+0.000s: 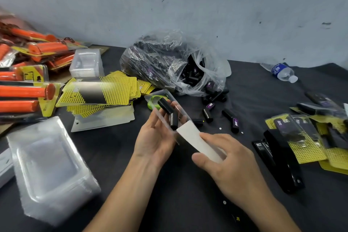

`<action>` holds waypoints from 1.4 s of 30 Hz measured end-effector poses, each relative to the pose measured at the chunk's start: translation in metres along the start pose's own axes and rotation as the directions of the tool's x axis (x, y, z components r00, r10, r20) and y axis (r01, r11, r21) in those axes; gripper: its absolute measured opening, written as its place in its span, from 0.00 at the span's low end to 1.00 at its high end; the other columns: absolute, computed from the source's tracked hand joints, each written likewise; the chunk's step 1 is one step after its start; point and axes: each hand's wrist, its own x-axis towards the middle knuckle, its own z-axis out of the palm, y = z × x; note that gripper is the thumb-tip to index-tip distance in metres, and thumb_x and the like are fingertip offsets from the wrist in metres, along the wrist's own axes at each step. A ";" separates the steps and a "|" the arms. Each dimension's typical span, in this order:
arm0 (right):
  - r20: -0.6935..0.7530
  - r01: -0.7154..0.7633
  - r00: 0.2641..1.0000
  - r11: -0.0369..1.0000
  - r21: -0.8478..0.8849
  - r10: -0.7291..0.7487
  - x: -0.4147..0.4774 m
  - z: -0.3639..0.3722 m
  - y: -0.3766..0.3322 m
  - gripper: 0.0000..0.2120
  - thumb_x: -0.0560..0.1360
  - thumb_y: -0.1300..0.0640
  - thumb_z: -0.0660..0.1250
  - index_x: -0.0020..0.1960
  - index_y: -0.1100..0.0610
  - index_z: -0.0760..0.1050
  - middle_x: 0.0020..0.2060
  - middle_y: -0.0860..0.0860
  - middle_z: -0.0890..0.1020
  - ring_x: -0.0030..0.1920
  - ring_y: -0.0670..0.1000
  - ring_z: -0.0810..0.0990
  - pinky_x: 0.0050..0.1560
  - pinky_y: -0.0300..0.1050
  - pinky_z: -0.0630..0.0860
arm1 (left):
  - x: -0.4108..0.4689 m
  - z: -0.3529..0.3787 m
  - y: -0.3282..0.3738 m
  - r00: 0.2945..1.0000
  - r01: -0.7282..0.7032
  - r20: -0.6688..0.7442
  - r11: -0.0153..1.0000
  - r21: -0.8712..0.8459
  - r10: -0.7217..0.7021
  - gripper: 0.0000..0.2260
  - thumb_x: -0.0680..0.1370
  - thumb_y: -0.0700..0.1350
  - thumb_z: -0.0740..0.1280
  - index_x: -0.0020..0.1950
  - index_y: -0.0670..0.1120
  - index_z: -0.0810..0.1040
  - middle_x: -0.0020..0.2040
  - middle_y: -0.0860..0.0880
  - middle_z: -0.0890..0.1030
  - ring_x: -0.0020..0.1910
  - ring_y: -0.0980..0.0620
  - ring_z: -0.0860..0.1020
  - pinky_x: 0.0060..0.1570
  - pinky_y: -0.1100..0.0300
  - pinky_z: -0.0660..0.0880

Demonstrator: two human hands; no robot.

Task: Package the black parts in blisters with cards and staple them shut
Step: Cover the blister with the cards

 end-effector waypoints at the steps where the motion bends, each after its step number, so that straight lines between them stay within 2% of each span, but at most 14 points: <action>1: -0.031 -0.022 0.999 0.998 -0.058 0.020 -0.002 0.002 -0.001 0.36 0.62 0.24 0.62 0.67 0.35 0.77 0.59 0.29 0.76 0.59 0.37 0.76 0.58 0.42 0.73 | 0.000 0.001 -0.001 1.000 0.000 0.006 1.000 0.012 0.000 0.16 0.85 0.49 0.62 0.64 0.39 0.79 0.59 0.43 0.81 0.58 0.46 0.79 0.74 0.48 0.66; 7: -0.131 -0.044 0.991 0.960 -0.278 0.008 -0.012 0.019 -0.013 0.37 0.64 0.19 0.53 0.69 0.33 0.62 0.59 0.33 0.71 0.57 0.43 0.73 0.44 0.47 0.65 | -0.002 0.007 -0.005 1.000 -0.021 0.014 0.990 0.139 0.019 0.19 0.81 0.48 0.63 0.70 0.40 0.75 0.61 0.42 0.80 0.64 0.45 0.77 0.72 0.49 0.70; 11: -0.135 -0.045 0.991 0.963 -0.265 0.009 -0.013 0.015 -0.016 0.37 0.67 0.15 0.44 0.67 0.34 0.64 0.50 0.33 0.72 0.50 0.44 0.74 0.41 0.48 0.64 | -0.002 0.007 -0.006 0.999 -0.039 0.023 0.958 0.283 0.034 0.22 0.79 0.51 0.65 0.71 0.44 0.75 0.62 0.44 0.81 0.62 0.46 0.80 0.61 0.51 0.79; 15: -0.141 -0.074 0.989 0.981 -0.180 0.049 -0.013 0.017 -0.017 0.35 0.67 0.15 0.38 0.62 0.35 0.59 0.51 0.36 0.77 0.46 0.48 0.77 0.38 0.49 0.63 | -0.003 0.007 -0.012 0.999 -0.028 0.032 0.911 0.412 0.017 0.21 0.78 0.53 0.65 0.66 0.44 0.81 0.62 0.45 0.83 0.59 0.47 0.83 0.66 0.49 0.76; 19: -0.094 -0.199 0.978 0.962 -0.186 0.184 -0.006 0.014 -0.013 0.36 0.70 0.23 0.54 0.74 0.32 0.52 0.57 0.41 0.82 0.56 0.54 0.82 0.48 0.50 0.67 | -0.002 0.007 -0.016 0.999 0.016 0.023 0.914 0.405 -0.028 0.22 0.80 0.53 0.63 0.68 0.42 0.79 0.63 0.41 0.82 0.60 0.44 0.82 0.69 0.47 0.74; 21: -0.050 -0.209 0.978 0.972 -0.109 0.205 -0.002 0.012 -0.010 0.24 0.71 0.27 0.61 0.65 0.29 0.65 0.45 0.38 0.85 0.47 0.48 0.83 0.44 0.49 0.72 | -0.002 0.007 -0.018 0.999 0.031 0.000 0.876 0.482 -0.036 0.24 0.81 0.54 0.61 0.70 0.41 0.78 0.65 0.41 0.82 0.62 0.44 0.82 0.67 0.48 0.74; 23: -0.013 -0.222 0.974 0.970 0.097 0.224 0.005 0.010 -0.003 0.08 0.74 0.36 0.70 0.49 0.37 0.79 0.35 0.39 0.85 0.36 0.44 0.83 0.39 0.51 0.78 | -0.002 0.007 -0.020 0.997 0.067 -0.012 0.855 0.515 -0.071 0.24 0.82 0.54 0.59 0.70 0.41 0.78 0.66 0.41 0.82 0.62 0.46 0.83 0.63 0.50 0.77; 25: 0.058 -0.303 0.952 0.902 0.307 0.300 0.010 0.008 0.002 0.07 0.76 0.48 0.74 0.40 0.48 0.83 0.33 0.48 0.86 0.35 0.50 0.85 0.41 0.57 0.82 | -0.003 0.009 -0.023 0.996 0.094 -0.045 0.828 0.552 -0.083 0.22 0.85 0.54 0.56 0.67 0.42 0.80 0.64 0.42 0.83 0.59 0.47 0.84 0.61 0.50 0.79; 27: 0.106 -0.361 0.931 0.834 0.418 0.350 0.014 0.007 0.008 0.08 0.77 0.54 0.74 0.39 0.51 0.85 0.35 0.53 0.87 0.37 0.56 0.86 0.44 0.63 0.83 | -0.001 0.007 -0.029 0.992 0.083 -0.123 0.750 0.656 -0.002 0.21 0.87 0.53 0.54 0.60 0.44 0.85 0.60 0.44 0.85 0.54 0.49 0.85 0.56 0.53 0.79; 30: 0.071 -0.345 0.936 0.855 0.387 0.345 0.019 0.006 0.015 0.07 0.78 0.55 0.73 0.42 0.49 0.86 0.36 0.53 0.87 0.40 0.59 0.87 0.45 0.65 0.83 | -0.002 0.005 -0.038 0.964 -0.008 -0.149 0.586 0.811 0.219 0.12 0.85 0.47 0.63 0.59 0.45 0.84 0.52 0.48 0.88 0.53 0.51 0.86 0.48 0.57 0.83; 32: 0.054 -0.320 0.946 0.892 0.319 0.320 0.021 0.007 0.018 0.06 0.78 0.54 0.72 0.43 0.50 0.85 0.37 0.54 0.87 0.41 0.60 0.87 0.46 0.64 0.84 | -0.003 0.000 -0.040 0.918 -0.057 -0.085 0.341 0.938 0.387 0.06 0.81 0.45 0.69 0.54 0.52 0.86 0.47 0.55 0.88 0.51 0.55 0.86 0.50 0.56 0.83; 35: 0.030 -0.274 0.961 0.934 0.228 0.274 0.021 0.011 0.019 0.09 0.79 0.53 0.71 0.44 0.56 0.84 0.38 0.57 0.86 0.39 0.60 0.85 0.42 0.60 0.81 | -0.007 -0.005 -0.040 0.801 -0.036 0.087 -0.097 0.995 0.593 0.04 0.76 0.50 0.74 0.48 0.60 0.85 0.41 0.70 0.83 0.44 0.71 0.80 0.41 0.75 0.74; 40: 0.016 -0.245 0.969 0.958 0.148 0.245 0.025 0.012 0.021 0.13 0.79 0.51 0.69 0.45 0.62 0.82 0.37 0.58 0.83 0.33 0.50 0.76 0.37 0.53 0.78 | -0.004 -0.009 -0.040 0.813 -0.033 0.148 -0.209 0.977 0.563 0.13 0.80 0.47 0.69 0.63 0.50 0.85 0.40 0.66 0.80 0.43 0.80 0.75 0.38 0.82 0.68; 42: 0.027 -0.248 0.969 0.957 0.149 0.247 0.026 0.011 0.024 0.14 0.79 0.51 0.69 0.44 0.64 0.81 0.38 0.60 0.83 0.34 0.50 0.75 0.35 0.50 0.74 | -0.003 -0.009 -0.041 0.839 -0.010 0.157 -0.273 0.962 0.521 0.13 0.81 0.45 0.64 0.61 0.50 0.85 0.41 0.64 0.78 0.38 0.78 0.74 0.38 0.80 0.68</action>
